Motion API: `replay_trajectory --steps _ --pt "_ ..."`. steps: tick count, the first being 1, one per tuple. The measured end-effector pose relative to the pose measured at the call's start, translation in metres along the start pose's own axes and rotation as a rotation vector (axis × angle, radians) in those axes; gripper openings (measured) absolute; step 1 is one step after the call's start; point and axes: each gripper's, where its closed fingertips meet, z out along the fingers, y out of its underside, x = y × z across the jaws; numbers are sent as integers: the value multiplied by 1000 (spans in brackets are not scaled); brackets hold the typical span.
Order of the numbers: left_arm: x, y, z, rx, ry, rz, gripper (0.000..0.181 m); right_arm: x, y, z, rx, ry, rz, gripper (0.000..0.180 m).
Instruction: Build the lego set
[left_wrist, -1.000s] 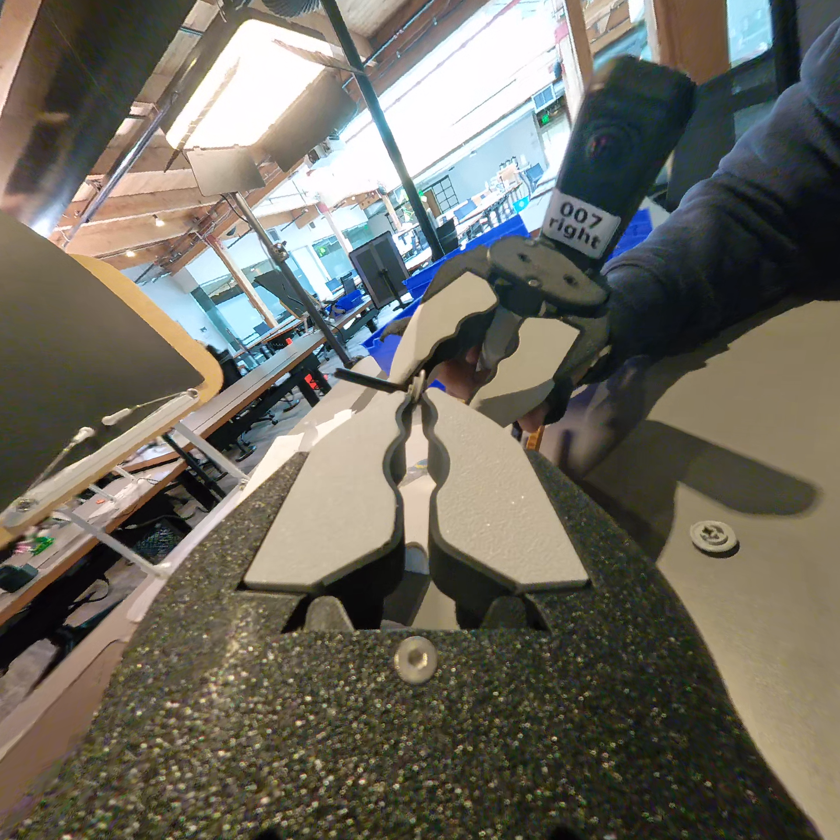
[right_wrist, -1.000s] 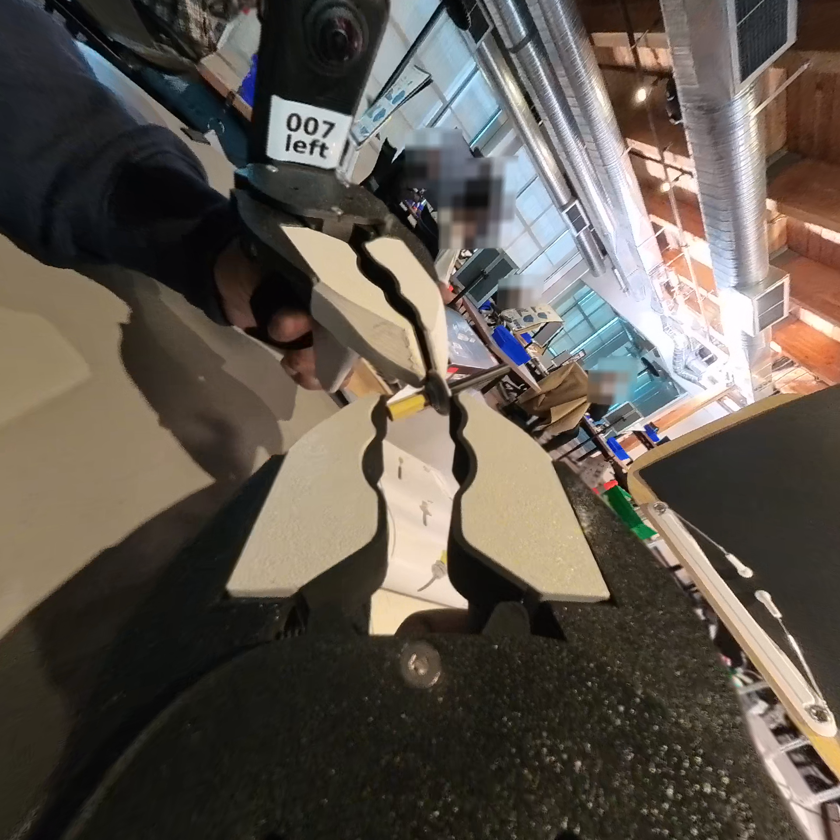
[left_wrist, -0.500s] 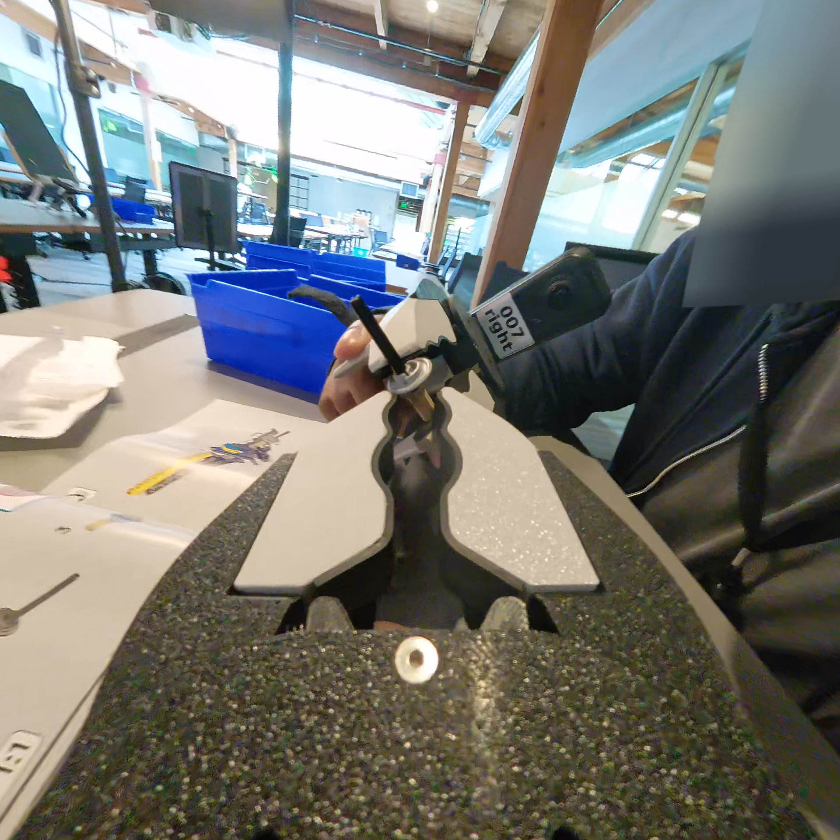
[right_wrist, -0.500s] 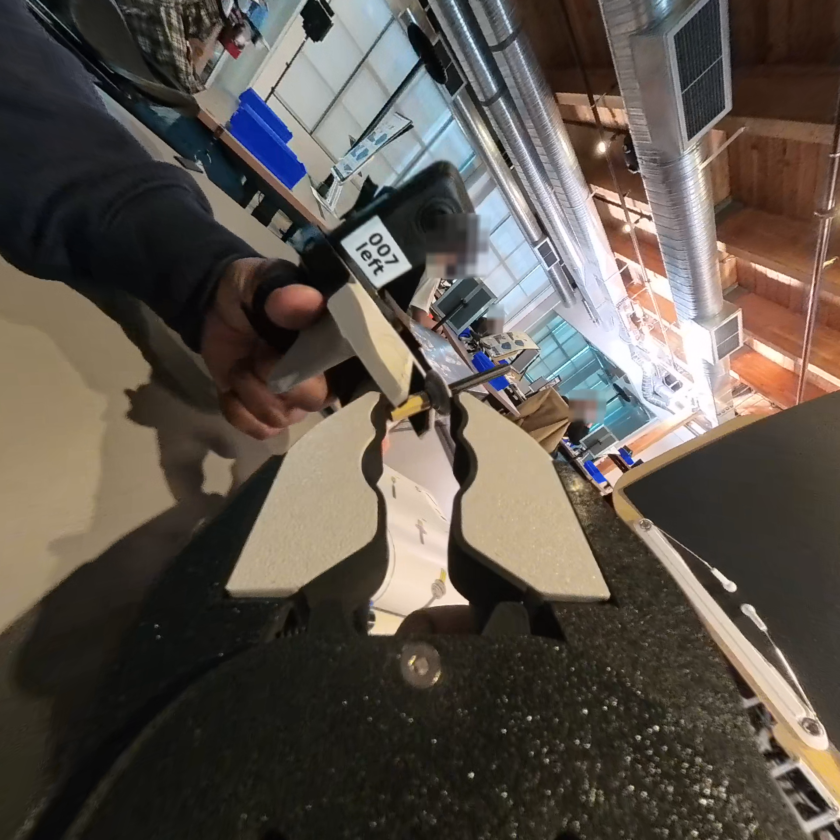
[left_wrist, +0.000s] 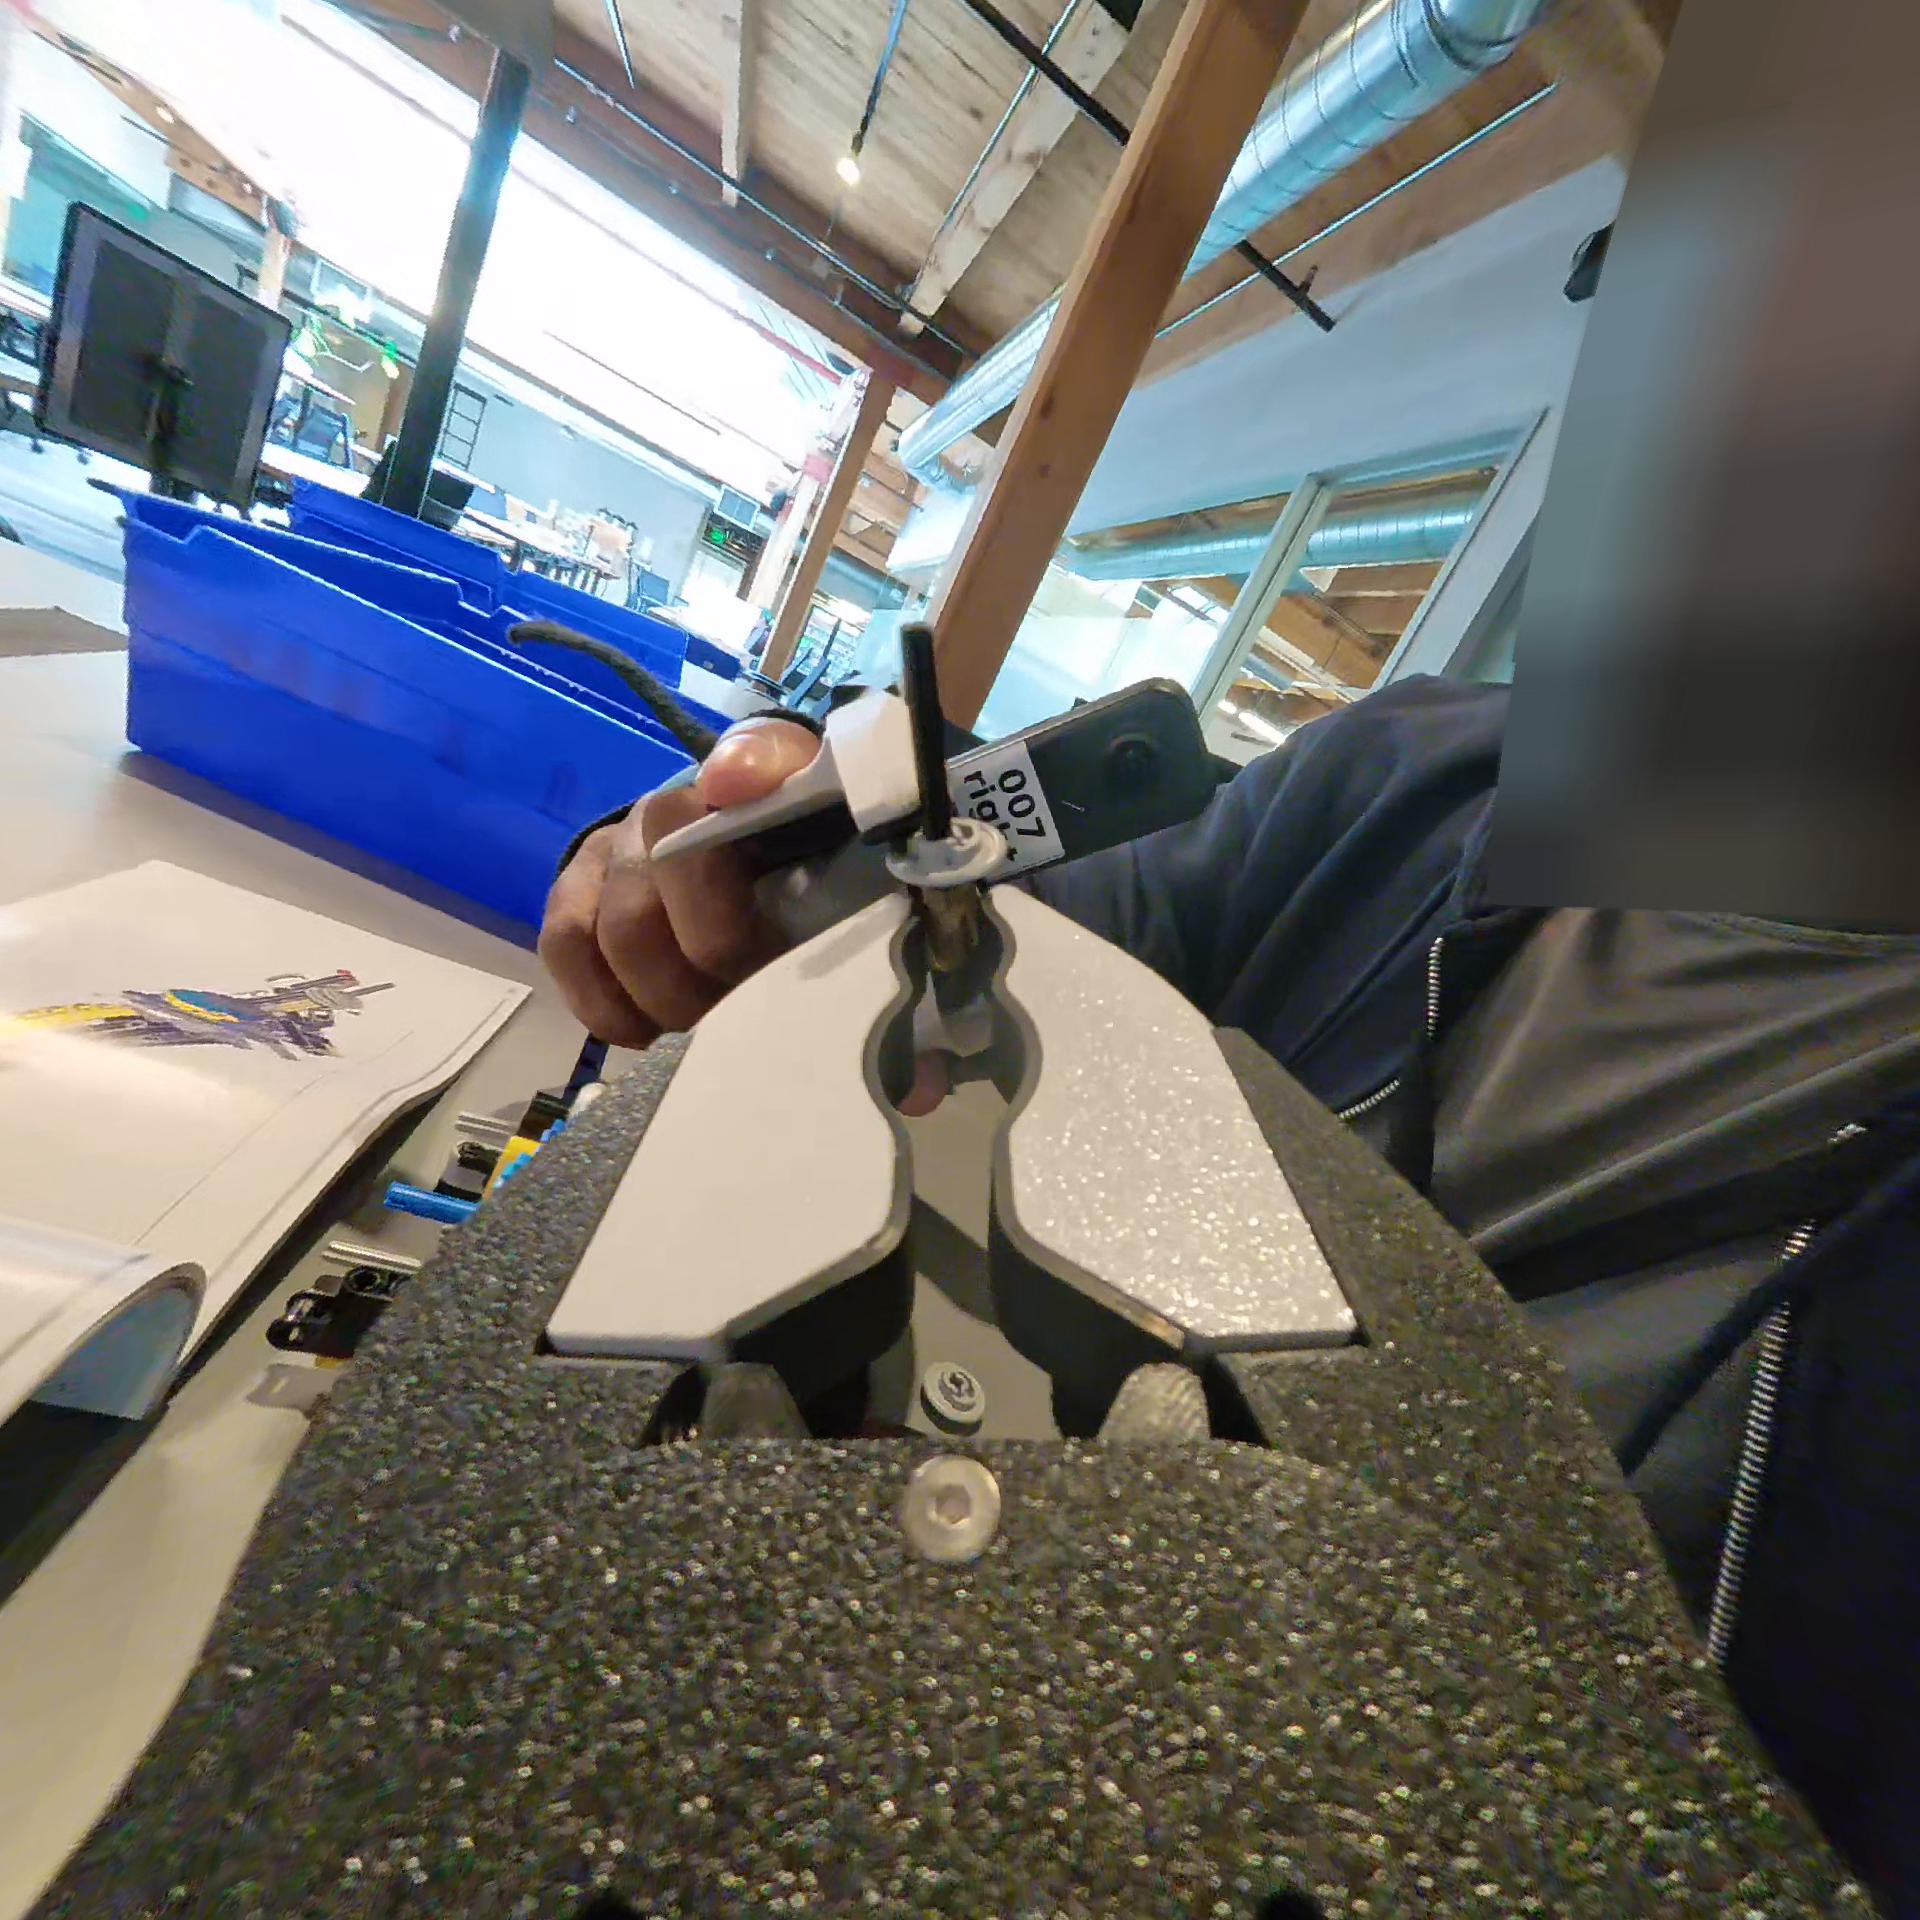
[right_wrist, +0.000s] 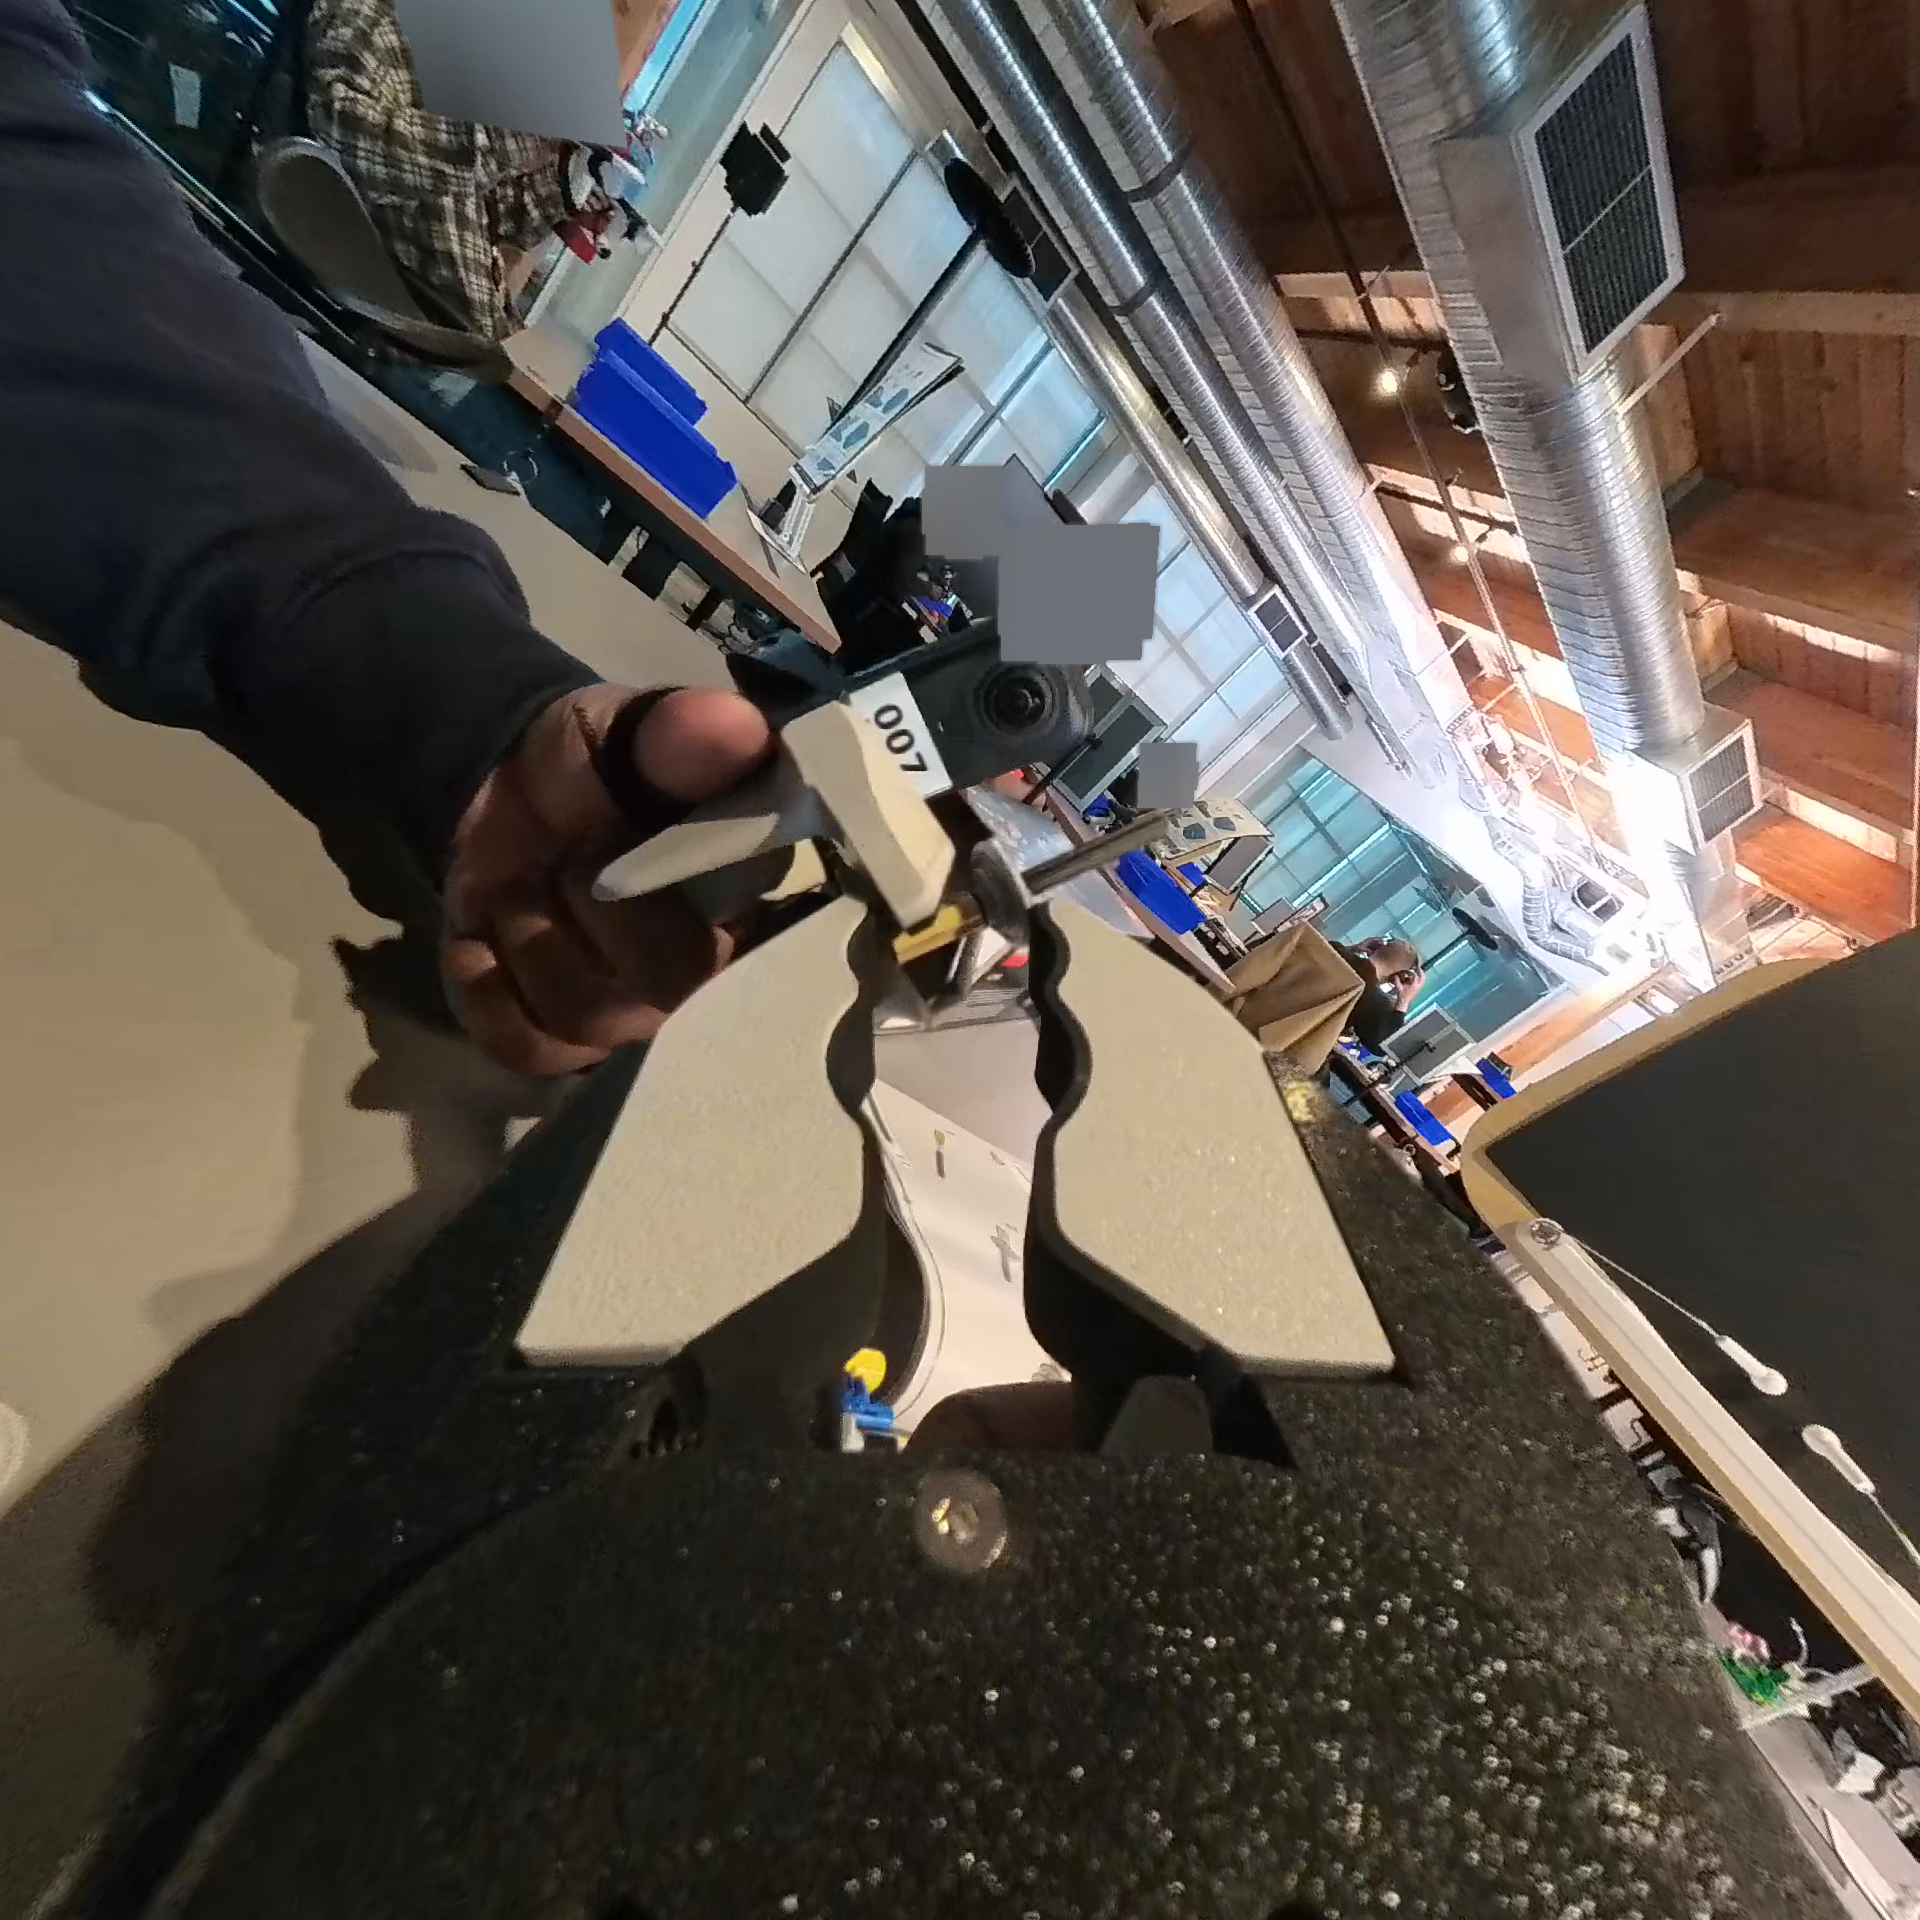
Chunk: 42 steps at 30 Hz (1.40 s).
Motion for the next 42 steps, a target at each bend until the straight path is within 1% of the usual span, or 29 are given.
replay_trajectory --steps 9,12,19,23,24,26,32,34,36,39,42 --pt "2 0 1 -10 -9 60 7 -1 -4 -1 23 -2 -9 27" --pt "4 -1 2 -5 3 37 7 -1 -6 -2 25 -6 -27 27" --pt "-1 -1 1 -9 -21 3 7 0 -1 -2 -2 -17 0 27" --pt "-1 -6 0 17 -31 8 7 4 1 0 -28 14 34 27" --pt "0 -10 -1 42 -25 11 7 5 5 1 -52 28 36 28" --pt "0 -19 -6 86 -41 23 7 8 11 1 -86 40 57 38" --pt "-16 -39 -28 187 -140 33 7 13 19 -6 -184 35 239 58" --pt "-23 -41 -36 188 -184 50 7 8 22 -13 -229 15 274 56" --pt "-32 -40 -42 149 -258 108 7 1 23 -20 -267 -10 311 48" --pt "-45 -35 -50 44 -404 265 7 -16 28 -30 -333 -58 372 37" --pt "-56 -34 -60 -47 -538 415 7 -39 38 -41 -425 -114 405 35"
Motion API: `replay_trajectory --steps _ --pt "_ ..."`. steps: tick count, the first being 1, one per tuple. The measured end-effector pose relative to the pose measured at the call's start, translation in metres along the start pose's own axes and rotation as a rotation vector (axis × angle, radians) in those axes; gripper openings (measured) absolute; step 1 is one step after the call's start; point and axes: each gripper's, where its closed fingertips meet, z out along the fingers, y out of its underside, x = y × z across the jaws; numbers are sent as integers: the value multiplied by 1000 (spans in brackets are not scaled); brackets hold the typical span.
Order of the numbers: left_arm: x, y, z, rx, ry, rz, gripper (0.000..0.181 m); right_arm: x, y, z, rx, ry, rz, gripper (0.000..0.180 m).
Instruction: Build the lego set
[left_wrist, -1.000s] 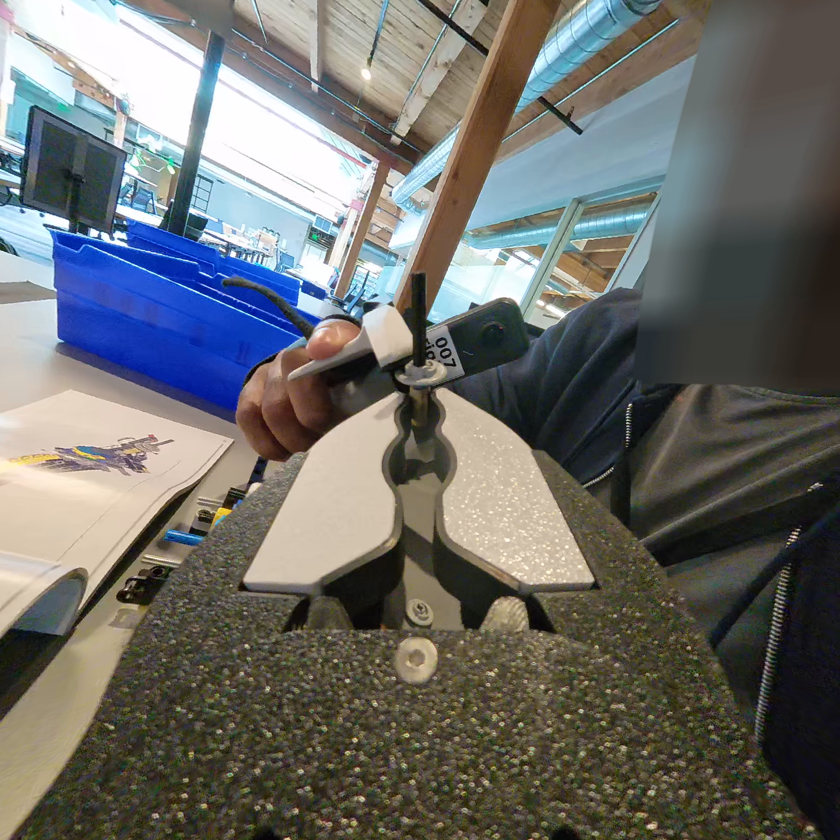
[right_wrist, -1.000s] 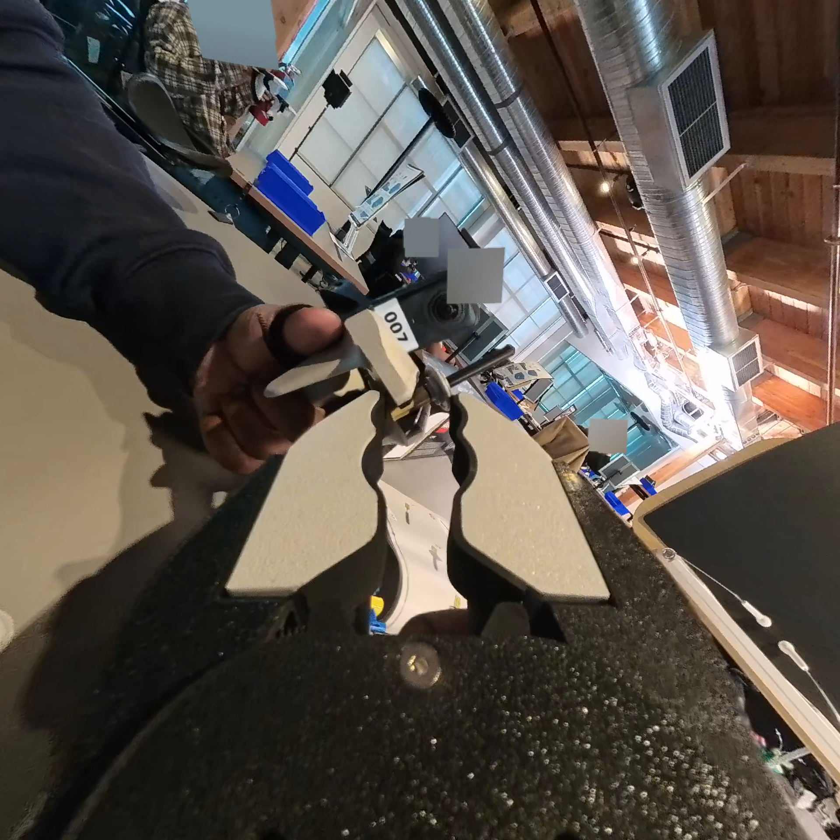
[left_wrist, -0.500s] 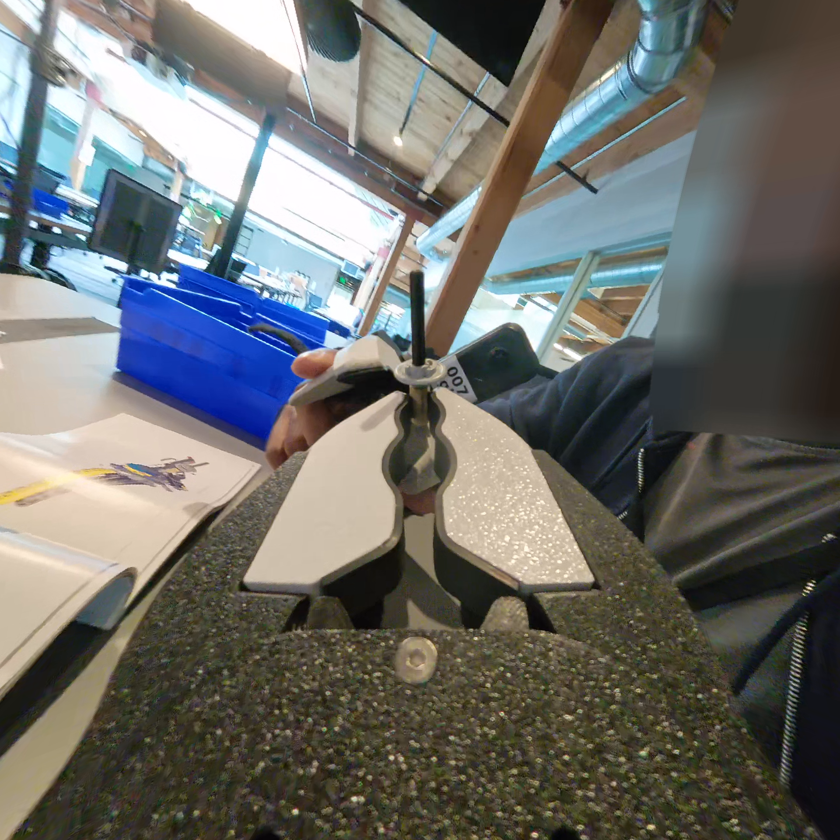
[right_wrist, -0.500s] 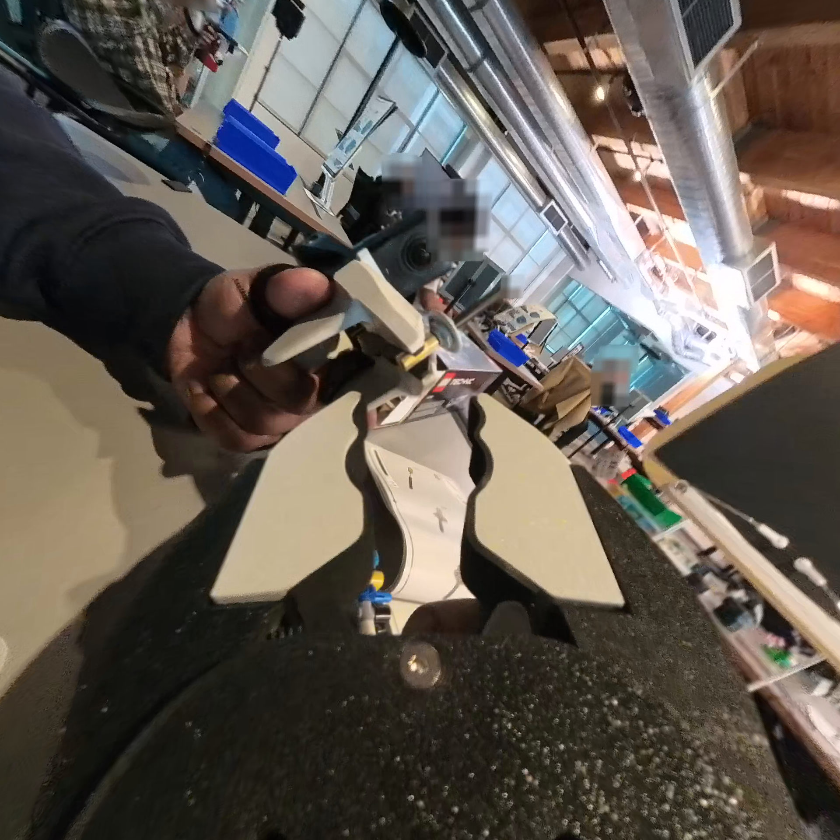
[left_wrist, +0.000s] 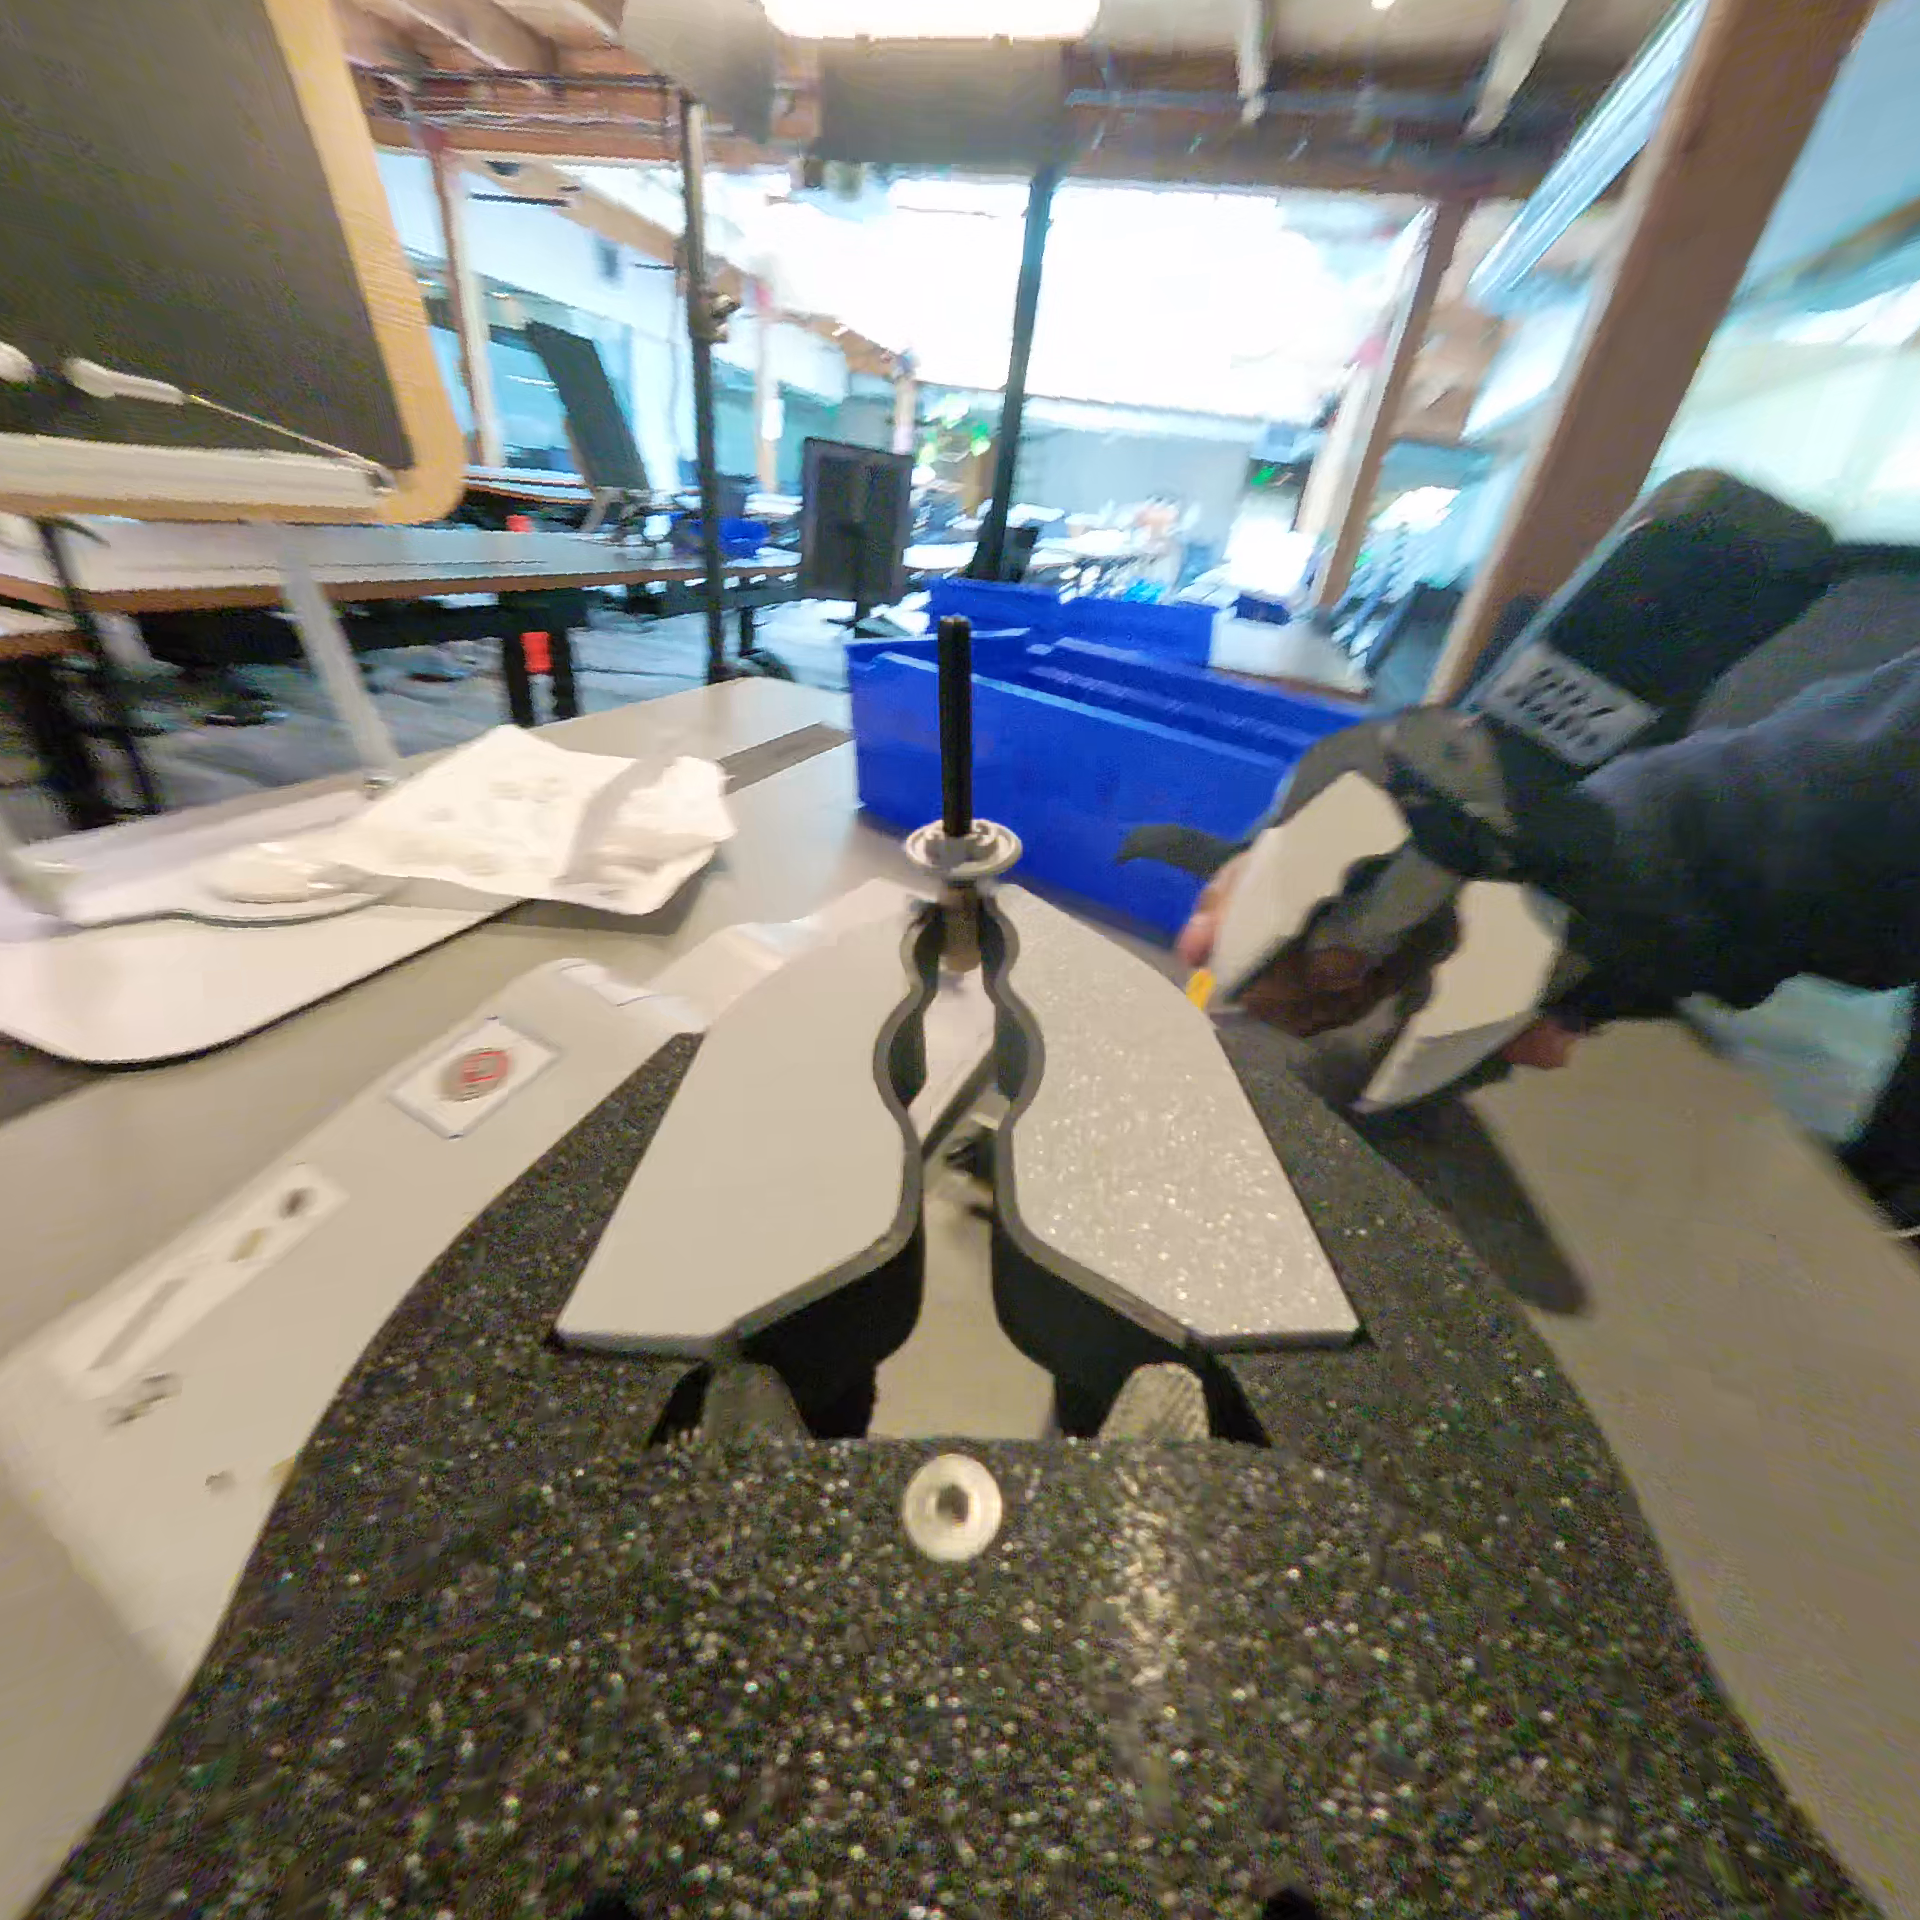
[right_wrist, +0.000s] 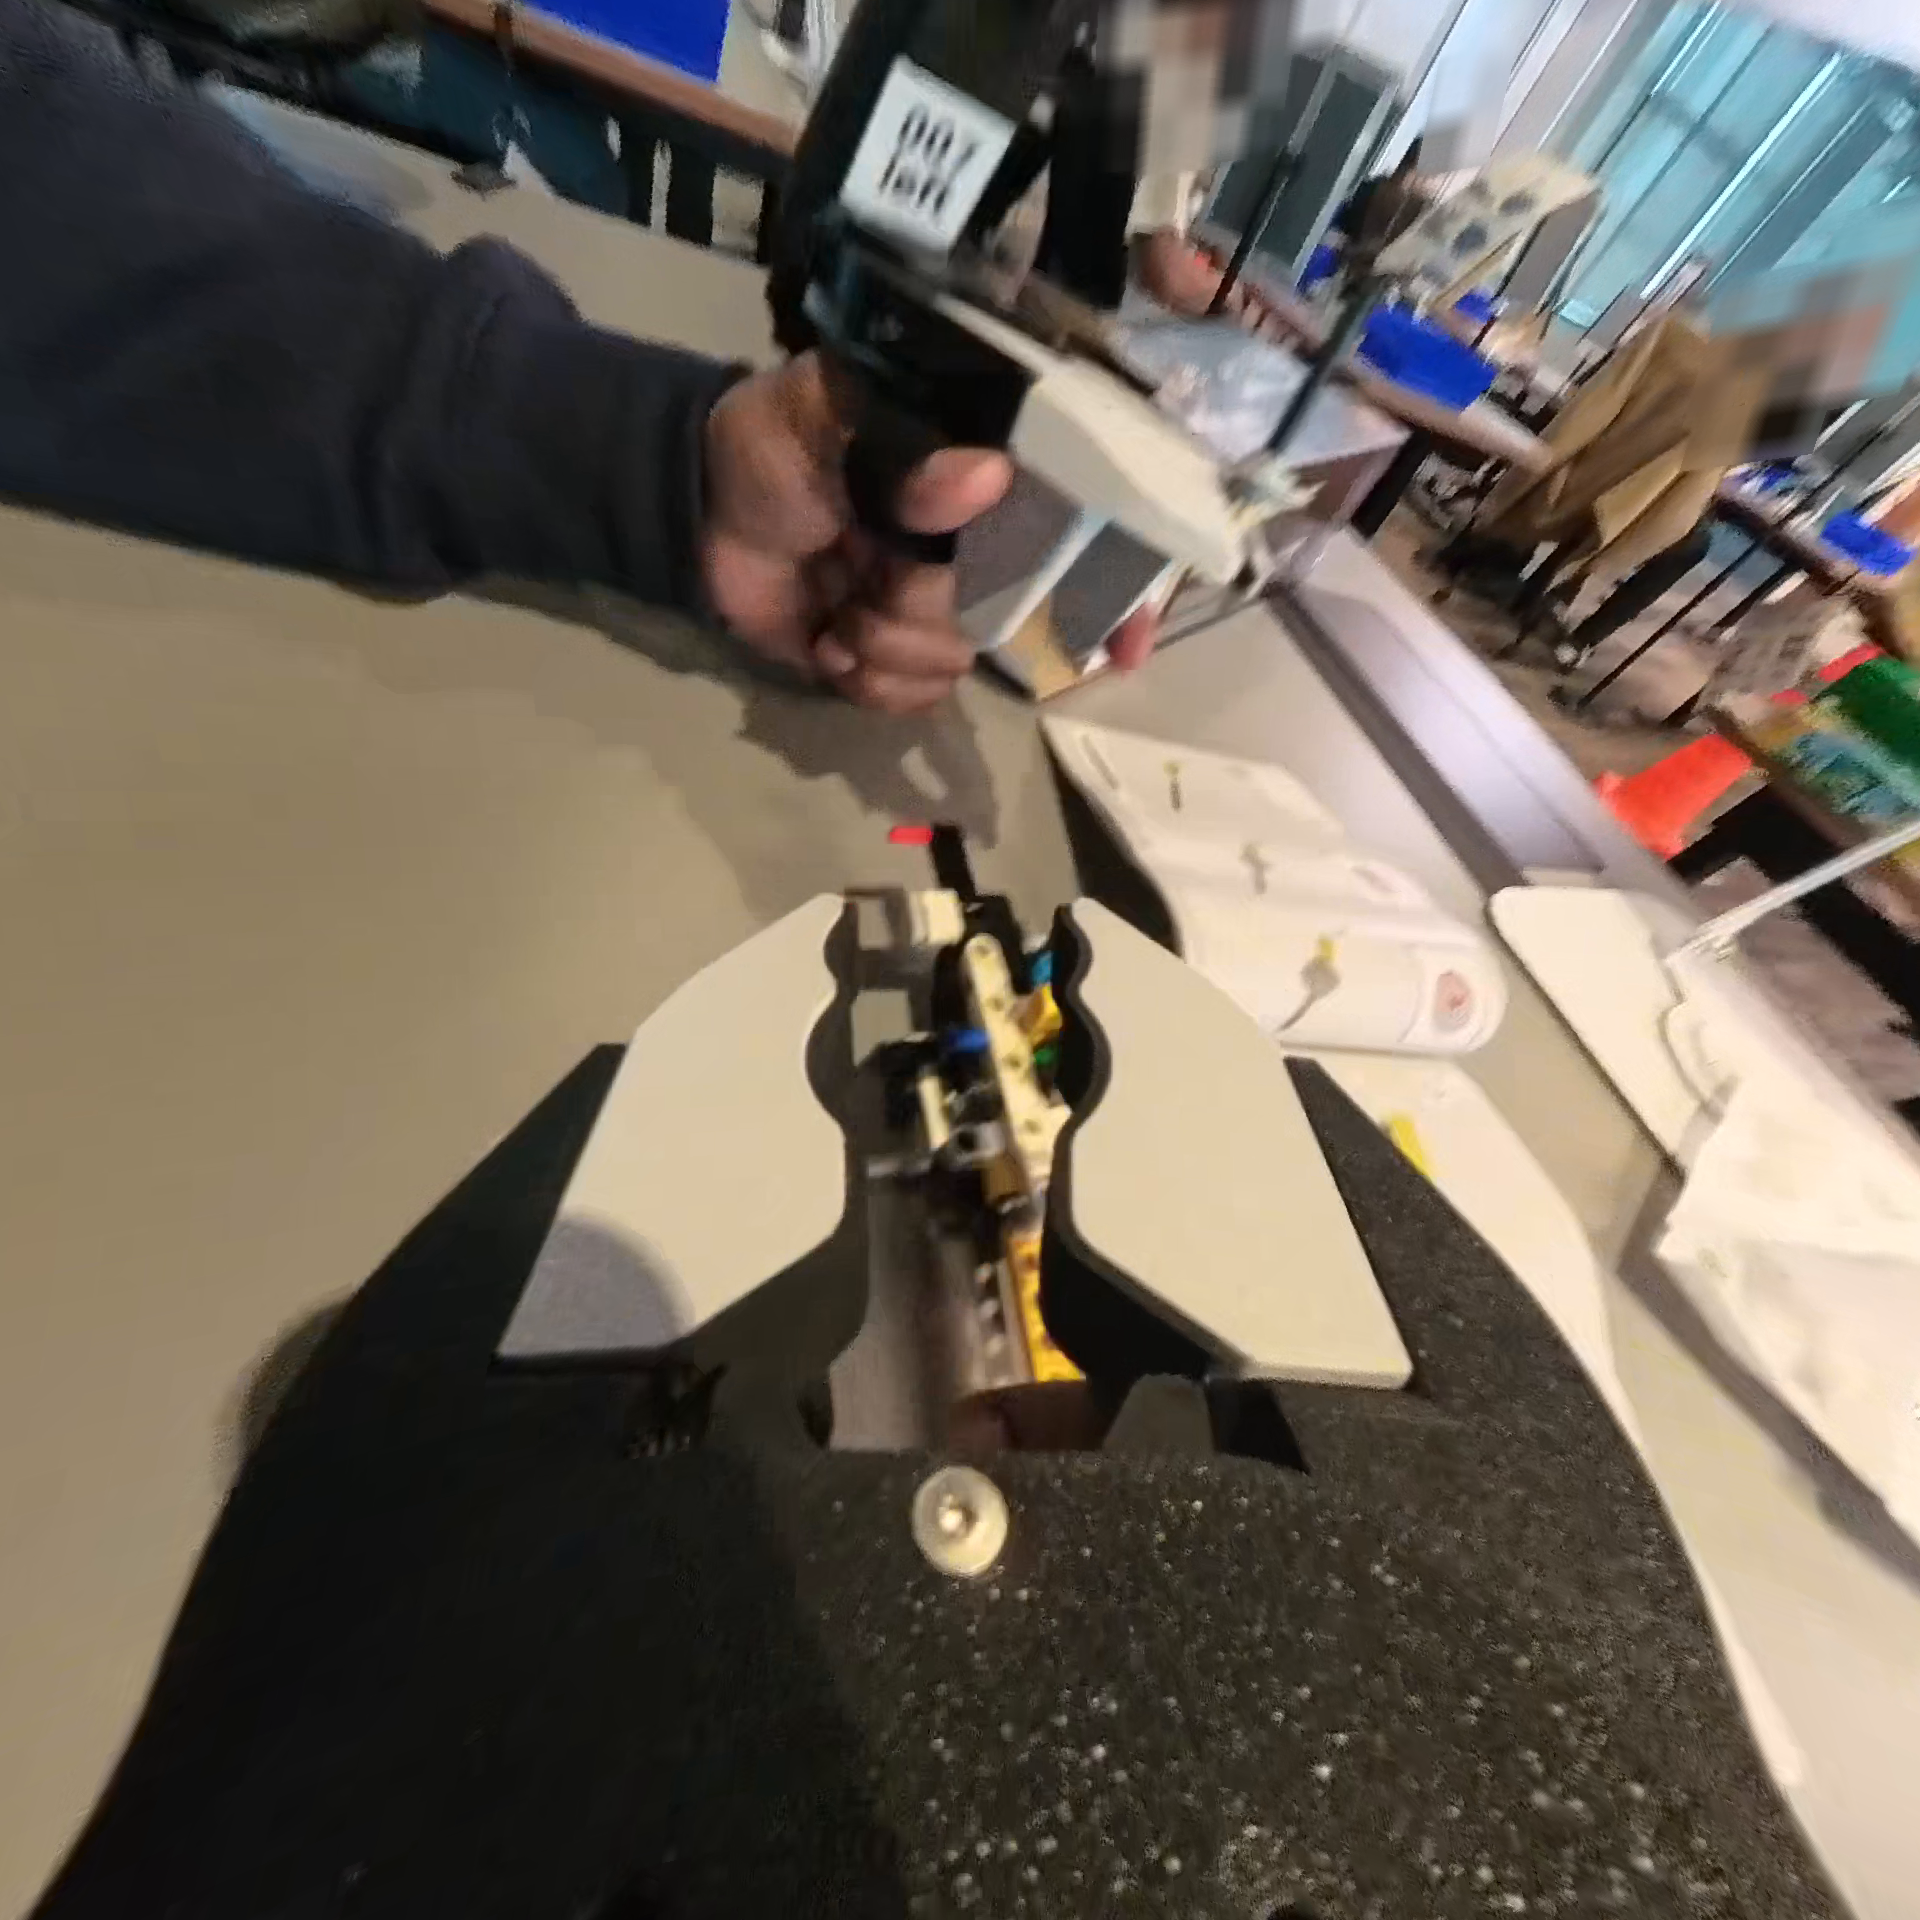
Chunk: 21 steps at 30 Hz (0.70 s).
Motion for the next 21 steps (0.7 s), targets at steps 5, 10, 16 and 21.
replay_trajectory --steps 5,10,16,21 --pt "-18 12 -4 -104 -146 226 7 -33 21 -2 -96 -90 19 36" --pt "-29 22 -6 -158 -220 346 7 -43 27 -2 -113 -142 50 36" --pt "-33 38 -4 -238 -242 448 7 -40 30 0 -128 -192 125 38" --pt "-33 42 -2 -262 -244 483 7 -43 35 2 -162 -218 137 40"
